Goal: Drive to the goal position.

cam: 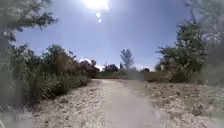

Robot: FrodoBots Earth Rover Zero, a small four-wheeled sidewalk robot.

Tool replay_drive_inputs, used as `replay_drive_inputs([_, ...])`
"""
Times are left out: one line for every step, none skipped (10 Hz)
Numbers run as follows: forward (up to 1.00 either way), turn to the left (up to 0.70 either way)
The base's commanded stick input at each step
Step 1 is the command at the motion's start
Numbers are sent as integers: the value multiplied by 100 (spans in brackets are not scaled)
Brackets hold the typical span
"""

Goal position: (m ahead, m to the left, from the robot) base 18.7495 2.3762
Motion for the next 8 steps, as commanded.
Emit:
replay_drive_inputs([45,0])
replay_drive_inputs([45,0])
replay_drive_inputs([45,0])
replay_drive_inputs([45,0])
replay_drive_inputs([45,0])
replay_drive_inputs([45,0])
replay_drive_inputs([45,0])
replay_drive_inputs([45,0])
